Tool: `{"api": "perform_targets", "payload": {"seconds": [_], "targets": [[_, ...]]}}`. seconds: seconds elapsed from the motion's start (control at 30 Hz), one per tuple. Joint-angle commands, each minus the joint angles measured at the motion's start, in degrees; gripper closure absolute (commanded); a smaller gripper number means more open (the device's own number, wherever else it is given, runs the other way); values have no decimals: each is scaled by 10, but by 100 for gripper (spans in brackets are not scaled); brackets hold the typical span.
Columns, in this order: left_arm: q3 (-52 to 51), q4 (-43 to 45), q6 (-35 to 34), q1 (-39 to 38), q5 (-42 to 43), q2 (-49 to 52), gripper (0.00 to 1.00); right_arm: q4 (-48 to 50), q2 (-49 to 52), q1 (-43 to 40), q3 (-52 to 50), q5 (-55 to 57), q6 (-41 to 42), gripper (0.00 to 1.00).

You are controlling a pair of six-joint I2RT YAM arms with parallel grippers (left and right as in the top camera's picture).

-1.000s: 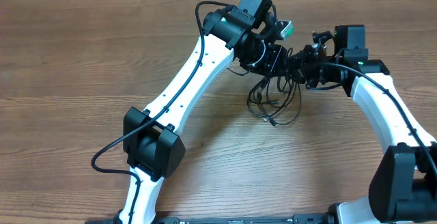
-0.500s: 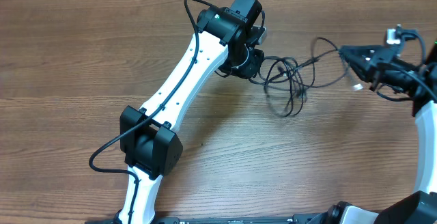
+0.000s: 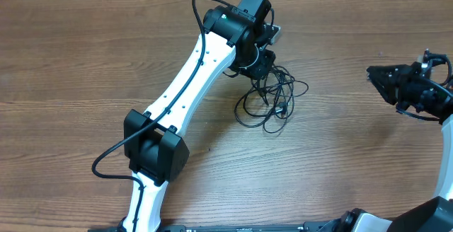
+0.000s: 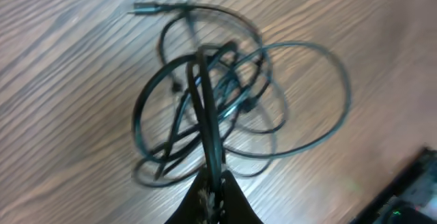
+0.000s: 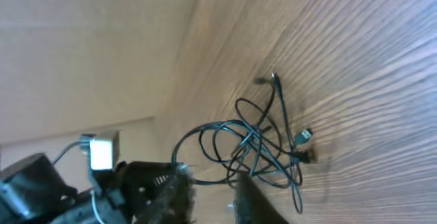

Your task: Untangle cables

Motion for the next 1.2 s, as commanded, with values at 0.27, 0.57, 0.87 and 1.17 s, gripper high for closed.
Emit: {"api": "perform_targets", "payload": {"seconds": [0.27, 0.57, 0.87, 1.17], "targets": [[6, 78, -16, 3, 101, -93, 96, 28, -8, 156, 4, -45, -19, 54], [6, 79, -53, 3, 113, -93, 96, 107, 1, 263, 3, 45, 113, 63], [6, 87, -74, 3, 113, -93, 96, 156, 76, 351, 3, 117, 175, 67], [6, 99, -91, 3, 128, -93, 96, 261, 134, 372, 3, 129, 239, 67]]}}
